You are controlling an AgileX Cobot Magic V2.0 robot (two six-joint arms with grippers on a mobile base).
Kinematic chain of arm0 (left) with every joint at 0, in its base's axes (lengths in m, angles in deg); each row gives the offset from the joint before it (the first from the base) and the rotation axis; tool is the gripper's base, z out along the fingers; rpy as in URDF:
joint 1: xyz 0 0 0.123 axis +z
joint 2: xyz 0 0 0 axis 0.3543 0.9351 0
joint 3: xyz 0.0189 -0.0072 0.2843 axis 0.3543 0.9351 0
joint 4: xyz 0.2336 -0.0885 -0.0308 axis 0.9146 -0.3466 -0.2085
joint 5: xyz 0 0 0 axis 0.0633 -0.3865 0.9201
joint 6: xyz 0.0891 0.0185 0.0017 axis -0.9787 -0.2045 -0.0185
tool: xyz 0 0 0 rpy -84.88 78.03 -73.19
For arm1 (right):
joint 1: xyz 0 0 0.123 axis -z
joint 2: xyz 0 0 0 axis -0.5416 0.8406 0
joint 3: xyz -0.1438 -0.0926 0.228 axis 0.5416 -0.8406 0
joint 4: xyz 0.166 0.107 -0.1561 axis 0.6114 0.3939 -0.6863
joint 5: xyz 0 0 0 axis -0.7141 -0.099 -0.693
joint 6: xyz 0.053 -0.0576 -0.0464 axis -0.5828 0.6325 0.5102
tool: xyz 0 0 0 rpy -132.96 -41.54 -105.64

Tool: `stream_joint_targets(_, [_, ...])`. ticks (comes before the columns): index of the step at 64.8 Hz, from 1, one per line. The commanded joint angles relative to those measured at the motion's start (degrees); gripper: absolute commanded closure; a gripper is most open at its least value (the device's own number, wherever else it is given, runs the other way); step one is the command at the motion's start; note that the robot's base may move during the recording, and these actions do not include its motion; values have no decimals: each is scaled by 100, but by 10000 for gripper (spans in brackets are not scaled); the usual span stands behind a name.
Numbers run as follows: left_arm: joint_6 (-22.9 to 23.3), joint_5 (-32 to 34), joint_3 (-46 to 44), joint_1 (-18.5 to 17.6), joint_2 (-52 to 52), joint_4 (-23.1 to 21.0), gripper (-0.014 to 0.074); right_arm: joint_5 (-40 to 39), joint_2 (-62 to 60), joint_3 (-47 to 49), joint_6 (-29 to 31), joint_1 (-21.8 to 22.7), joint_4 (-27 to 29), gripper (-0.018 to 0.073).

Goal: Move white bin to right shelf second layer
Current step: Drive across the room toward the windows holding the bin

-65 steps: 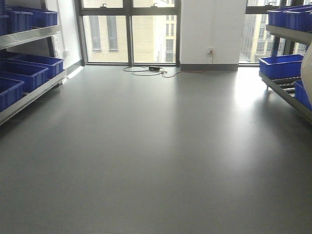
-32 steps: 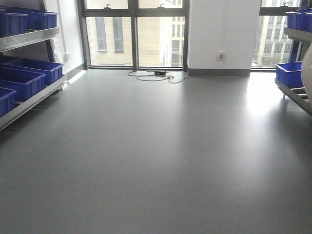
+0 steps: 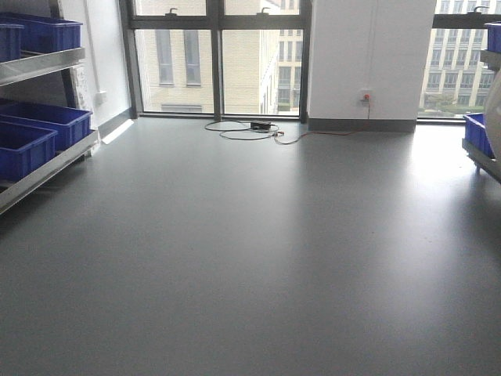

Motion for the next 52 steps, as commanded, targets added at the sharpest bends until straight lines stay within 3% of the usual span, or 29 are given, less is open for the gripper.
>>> stream_joint_targets(1, [17,493,211,-9,-92,0,512,-547,-4,185,-30,-19,-55,510])
stream_joint_targets(52, [17,493,211,-9,-92,0,512,-547,-4,185,-30,-19,-55,510])
